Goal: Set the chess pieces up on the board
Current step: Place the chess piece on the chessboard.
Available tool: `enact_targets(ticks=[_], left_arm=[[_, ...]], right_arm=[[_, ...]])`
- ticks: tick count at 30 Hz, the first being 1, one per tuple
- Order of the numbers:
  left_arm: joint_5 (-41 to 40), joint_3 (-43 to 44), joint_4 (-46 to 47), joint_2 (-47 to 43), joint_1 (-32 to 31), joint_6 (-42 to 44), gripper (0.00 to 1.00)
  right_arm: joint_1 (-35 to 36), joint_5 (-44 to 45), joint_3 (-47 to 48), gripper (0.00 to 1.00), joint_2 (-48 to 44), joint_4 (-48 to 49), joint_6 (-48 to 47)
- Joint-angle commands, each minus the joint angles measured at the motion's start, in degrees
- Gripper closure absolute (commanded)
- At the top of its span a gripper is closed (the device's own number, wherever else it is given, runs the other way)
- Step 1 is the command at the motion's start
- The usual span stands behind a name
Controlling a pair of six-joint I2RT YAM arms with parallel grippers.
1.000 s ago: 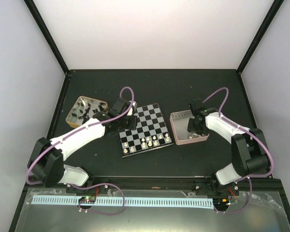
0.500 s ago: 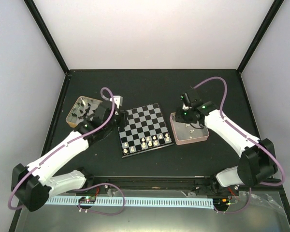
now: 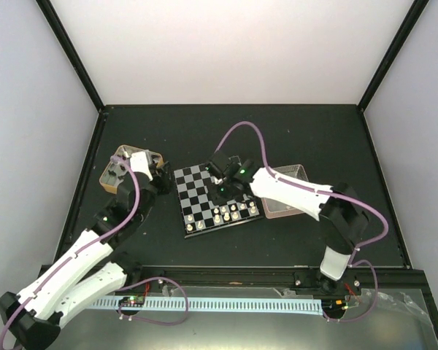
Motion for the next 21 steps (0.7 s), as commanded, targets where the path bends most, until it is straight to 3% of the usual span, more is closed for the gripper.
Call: enact_targets(ticks=[1, 12, 21], left_arm=[[-6.37, -1.33, 2.29, -2.96, 0.62, -1.32, 0.51], [-8.48, -1.39, 0.68, -5.66, 0.94, -3.41, 0.5], [-8.53, -1.8, -0.47, -6.38, 1.03, -3.95, 0.49]], right_arm=[[3.5, 3.02, 3.94, 0.98, 2.73, -3.65, -2.42], [10.95, 7.65, 9.62, 0.98, 10.12, -9.03, -5.01], [12.08, 7.39, 8.25, 0.96, 13.53, -8.63, -5.64]])
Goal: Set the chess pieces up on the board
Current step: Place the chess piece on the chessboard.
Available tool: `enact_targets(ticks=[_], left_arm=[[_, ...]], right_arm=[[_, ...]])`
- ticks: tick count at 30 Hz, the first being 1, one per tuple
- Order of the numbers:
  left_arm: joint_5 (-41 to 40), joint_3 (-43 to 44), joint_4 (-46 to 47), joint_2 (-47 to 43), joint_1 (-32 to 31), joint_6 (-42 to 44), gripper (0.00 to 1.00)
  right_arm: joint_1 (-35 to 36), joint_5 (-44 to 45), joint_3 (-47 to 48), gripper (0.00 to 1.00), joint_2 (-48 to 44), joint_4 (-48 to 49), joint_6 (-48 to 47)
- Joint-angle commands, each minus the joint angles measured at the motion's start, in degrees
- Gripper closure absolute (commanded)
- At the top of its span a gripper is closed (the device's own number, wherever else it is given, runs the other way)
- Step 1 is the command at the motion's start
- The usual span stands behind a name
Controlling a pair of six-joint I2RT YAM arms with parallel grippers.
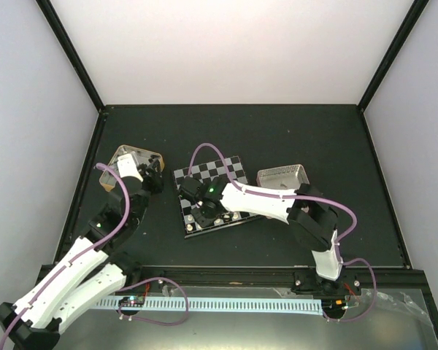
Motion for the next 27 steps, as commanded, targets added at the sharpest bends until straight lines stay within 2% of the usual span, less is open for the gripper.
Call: enact_targets(ticks=[1, 16, 27], left_arm=[[-1.27, -0.44, -0.83, -0.59, 0.54, -1.19, 0.49], [-0.98, -0.62, -1.37, -0.58, 0.67, -1.08, 0.49], [-0.56, -0.56, -1.46, -0.41, 0.87, -0.98, 0.49]], right_arm=[[0.24, 0.77, 0.02, 0.96, 1.24, -0.36, -1.02], [0.49, 0.63, -0.55, 0.94, 4.78, 1.03, -0.41], [0.48, 1.53, -0.06, 0.75, 2.75, 0.18, 0.18]])
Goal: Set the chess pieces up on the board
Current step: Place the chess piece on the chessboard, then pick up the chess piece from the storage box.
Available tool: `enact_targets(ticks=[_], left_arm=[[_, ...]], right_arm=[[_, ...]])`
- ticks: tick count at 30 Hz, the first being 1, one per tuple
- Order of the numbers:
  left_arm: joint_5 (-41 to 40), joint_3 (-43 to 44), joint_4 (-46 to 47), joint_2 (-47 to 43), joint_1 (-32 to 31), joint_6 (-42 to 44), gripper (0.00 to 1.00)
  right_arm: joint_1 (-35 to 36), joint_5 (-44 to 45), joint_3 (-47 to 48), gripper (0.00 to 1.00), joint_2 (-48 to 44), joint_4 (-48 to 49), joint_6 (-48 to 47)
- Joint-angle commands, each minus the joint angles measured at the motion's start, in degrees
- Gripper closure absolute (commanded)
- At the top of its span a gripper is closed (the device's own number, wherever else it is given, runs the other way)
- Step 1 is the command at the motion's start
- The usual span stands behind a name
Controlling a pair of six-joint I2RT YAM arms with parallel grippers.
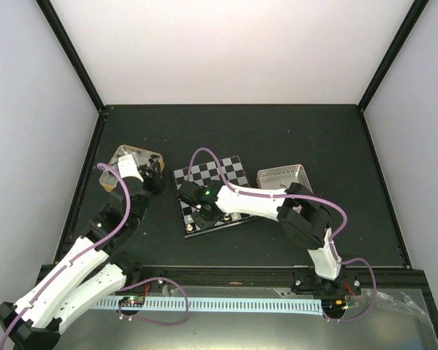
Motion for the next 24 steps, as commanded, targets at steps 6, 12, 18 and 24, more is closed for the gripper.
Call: enact_targets(ticks=[6, 12, 18, 24], left_arm=[[-0.01, 0.1, -0.54, -0.39, 0.56, -0.29, 0.49], [0.05, 0.1, -0.46, -0.76, 0.71, -0.26, 0.48], [1.84, 0.12, 0.91, -0.14, 0.76, 0.72, 0.46], [5.42, 0.46, 2.14, 1.79, 0.89, 1.7, 0.45]], right_arm=[[-0.08, 2.64, 1.3, 0.73, -6.51, -0.64, 1.21], [-3.23, 7.73, -1.76, 0.73, -15.91, 2.76, 3.69], [-11.8, 12.75, -11.24, 0.66, -24.52, 4.25, 7.32], [-25.17, 11.89, -21.85, 0.6, -31.23, 5.15, 8.65]])
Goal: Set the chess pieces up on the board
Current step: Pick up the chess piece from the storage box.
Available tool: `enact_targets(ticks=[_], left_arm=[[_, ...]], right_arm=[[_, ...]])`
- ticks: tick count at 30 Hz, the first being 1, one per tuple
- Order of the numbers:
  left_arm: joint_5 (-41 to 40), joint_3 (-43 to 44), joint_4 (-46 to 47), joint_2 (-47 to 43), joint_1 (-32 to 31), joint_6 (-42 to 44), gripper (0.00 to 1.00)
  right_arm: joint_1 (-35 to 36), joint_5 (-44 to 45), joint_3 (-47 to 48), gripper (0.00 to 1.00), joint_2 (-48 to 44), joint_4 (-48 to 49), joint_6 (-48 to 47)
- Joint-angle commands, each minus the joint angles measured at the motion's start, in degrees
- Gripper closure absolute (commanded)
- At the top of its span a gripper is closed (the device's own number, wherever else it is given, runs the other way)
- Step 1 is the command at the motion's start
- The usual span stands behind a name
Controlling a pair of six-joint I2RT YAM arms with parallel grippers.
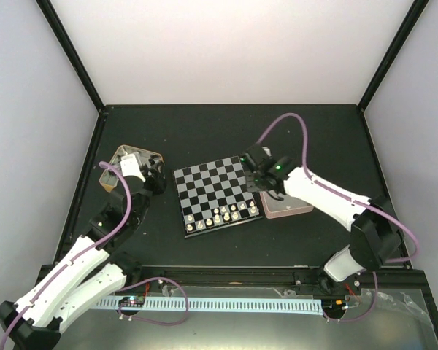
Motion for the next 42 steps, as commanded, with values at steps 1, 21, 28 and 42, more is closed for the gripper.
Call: enact_targets(ticks=[1, 21, 28, 42], left_arm=[[3.31, 0.54, 2.05, 1.59, 0.65, 1.43, 0.45], [7.03, 2.56, 2.23, 6.7, 1.32, 3.07, 0.43], [7.25, 2.66, 2.03, 6.97, 1.44, 3.25, 0.43], [7.71, 2.66, 1.57, 7.06, 1.82, 3.26, 0.43]], right_arm=[[-8.49, 1.73, -7.44, 0.57, -4.16, 0.97, 1.98], [-24.1, -1.69, -13.66, 0.57, 6.98, 8.58, -3.06], [-25.83, -2.86, -12.11, 0.64, 10.09, 8.94, -5.93], [-28.79, -9.04, -11.57, 0.63, 11.59, 9.85, -6.78]])
